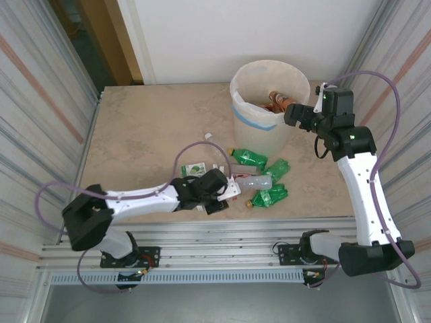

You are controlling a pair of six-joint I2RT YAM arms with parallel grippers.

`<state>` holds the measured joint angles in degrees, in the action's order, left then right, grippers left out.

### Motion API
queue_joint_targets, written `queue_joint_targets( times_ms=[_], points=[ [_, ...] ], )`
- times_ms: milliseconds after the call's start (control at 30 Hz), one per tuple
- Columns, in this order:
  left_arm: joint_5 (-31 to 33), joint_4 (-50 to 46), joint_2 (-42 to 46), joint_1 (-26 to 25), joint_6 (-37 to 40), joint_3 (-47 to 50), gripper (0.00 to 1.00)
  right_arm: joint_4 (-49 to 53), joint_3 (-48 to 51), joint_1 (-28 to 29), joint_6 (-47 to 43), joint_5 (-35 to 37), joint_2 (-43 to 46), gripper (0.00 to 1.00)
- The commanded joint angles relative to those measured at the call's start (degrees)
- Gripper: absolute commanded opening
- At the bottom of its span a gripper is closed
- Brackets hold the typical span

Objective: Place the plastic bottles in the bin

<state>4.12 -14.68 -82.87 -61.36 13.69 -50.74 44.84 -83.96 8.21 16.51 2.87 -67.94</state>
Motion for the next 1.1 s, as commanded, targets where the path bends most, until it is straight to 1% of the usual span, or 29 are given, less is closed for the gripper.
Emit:
queue_joint_targets(
  times_ms=[0, 100, 200, 300, 367, 433, 500, 600, 733, 933, 1067],
  points=[
    [0.9, 3.7, 7.5, -0.2, -0.6, 1.0, 0.26, -3.2, 1.1, -0.4, 1.6, -4.6, 2.9, 0.98],
    [2.5, 6.2, 13.5, 1.0, -3.2, 1.6, 0.26, -6.1, 2.2, -0.4, 1.8, -10.5, 4.4, 0.98],
    [2.9, 11.3, 19.2, 3.9, -6.9, 3.1, 0.25, -10.1, 4.0, -0.3, 4.1, -17.0, 5.7, 0.98],
    [3.8, 19.4, 23.9, 8.0, -12.3, 6.2, 0.25, -15.6, 6.6, 0.1, 8.0, -23.4, 6.4, 0.98],
    [2.5, 24.3, 26.1, 11.4, -15.5, 8.1, 0.26, -19.1, 7.8, 1.5, 10.5, -26.6, 6.0, 0.98],
    [-0.1, 27.5, 27.1, 14.4, -17.9, 9.2, 0.26, -20.9, 7.7, 4.3, 11.4, -27.6, 4.9, 0.98],
    [-2.5, 28.9, 27.3, 16.9, -19.6, 9.1, 0.26, -21.1, 6.6, 8.6, 11.0, -26.6, 3.3, 0.98],
    [-1.9, 29.9, 27.0, 18.0, -20.1, 8.5, 0.26, -21.5, 4.7, 14.9, 10.3, -25.0, 0.2, 0.98],
    [-1.4, 32.2, 26.5, 18.6, -20.3, 8.1, 0.27, -24.1, 2.6, 22.0, 10.9, -26.0, -4.5, 0.98],
    [-1.2, 33.1, 26.1, 18.8, -20.2, 7.5, 0.27, -25.7, -2.4, 28.7, 10.3, -29.2, -11.7, 0.98],
    [-0.7, 33.7, 26.3, 18.8, -20.4, 7.8, 0.27, -26.2, -4.2, 30.8, 10.5, -30.3, -14.9, 0.98]
  ],
)
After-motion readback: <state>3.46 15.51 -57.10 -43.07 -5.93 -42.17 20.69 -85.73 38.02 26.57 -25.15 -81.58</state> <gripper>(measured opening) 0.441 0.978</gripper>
